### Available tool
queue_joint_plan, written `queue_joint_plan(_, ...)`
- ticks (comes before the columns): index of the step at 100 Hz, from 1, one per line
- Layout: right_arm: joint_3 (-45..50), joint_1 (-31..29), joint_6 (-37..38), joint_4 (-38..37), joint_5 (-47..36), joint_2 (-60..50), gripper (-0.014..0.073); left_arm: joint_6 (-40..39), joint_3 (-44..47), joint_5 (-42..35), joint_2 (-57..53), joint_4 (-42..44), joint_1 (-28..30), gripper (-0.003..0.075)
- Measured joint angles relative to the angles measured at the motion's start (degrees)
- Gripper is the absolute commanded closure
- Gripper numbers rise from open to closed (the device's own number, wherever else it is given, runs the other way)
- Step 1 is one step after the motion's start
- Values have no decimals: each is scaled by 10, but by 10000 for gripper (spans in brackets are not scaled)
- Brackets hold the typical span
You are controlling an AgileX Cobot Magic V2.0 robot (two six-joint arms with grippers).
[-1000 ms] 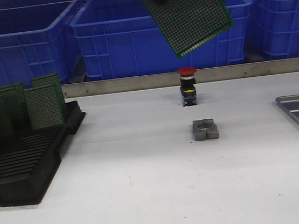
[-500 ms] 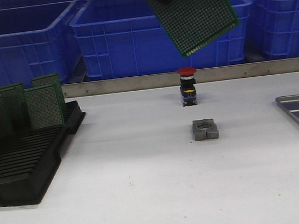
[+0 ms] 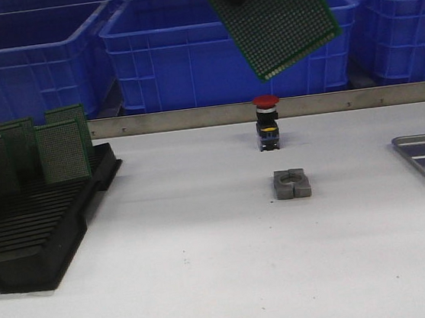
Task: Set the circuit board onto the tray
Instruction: 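Bring the right gripper to the held board and grasp its edge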
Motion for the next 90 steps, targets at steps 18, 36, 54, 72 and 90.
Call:
queue_joint_plan(18,-4,0,-144,81,-1,43,139,0,0,0,0,0,0,738)
queue_joint_plan(36,-21,1,-392,236,29,125,139,0,0,0,0,-1,0,738)
queue_joint_plan(54,-29,1,-678,415,91,218,139,0,0,0,0,-1,0,738)
queue_joint_plan(72,-29,1,-870,547,143,300,139,0,0,0,0,-1,0,738)
queue_joint_plan(90,-30,1,-974,622,164,353,139,0,0,0,0,-1,0,738)
